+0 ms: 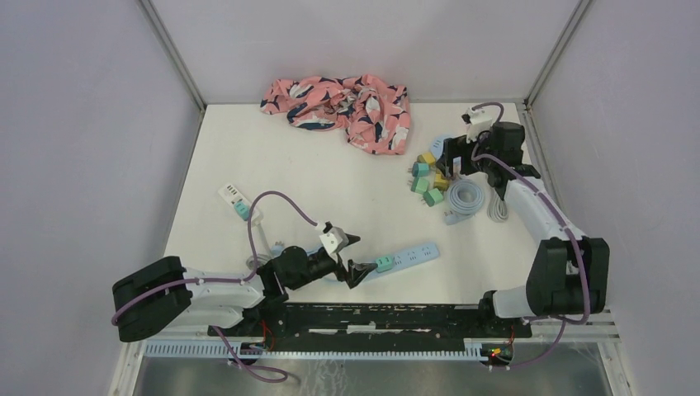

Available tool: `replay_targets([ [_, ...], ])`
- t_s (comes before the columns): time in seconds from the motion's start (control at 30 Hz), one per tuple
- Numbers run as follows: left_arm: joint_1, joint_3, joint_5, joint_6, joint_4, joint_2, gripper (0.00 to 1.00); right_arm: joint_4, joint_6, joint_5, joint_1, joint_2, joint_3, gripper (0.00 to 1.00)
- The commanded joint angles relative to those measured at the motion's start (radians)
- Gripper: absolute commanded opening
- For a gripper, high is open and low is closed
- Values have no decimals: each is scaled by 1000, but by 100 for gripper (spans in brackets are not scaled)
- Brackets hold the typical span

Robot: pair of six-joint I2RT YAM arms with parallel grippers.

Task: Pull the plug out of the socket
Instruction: Place the plug at the center of the board.

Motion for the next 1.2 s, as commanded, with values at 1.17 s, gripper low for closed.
replay_targets([
  [1.17,38,-25,-42,-100,13,-148,99,-523,-548,-703,215,-147,12,100],
])
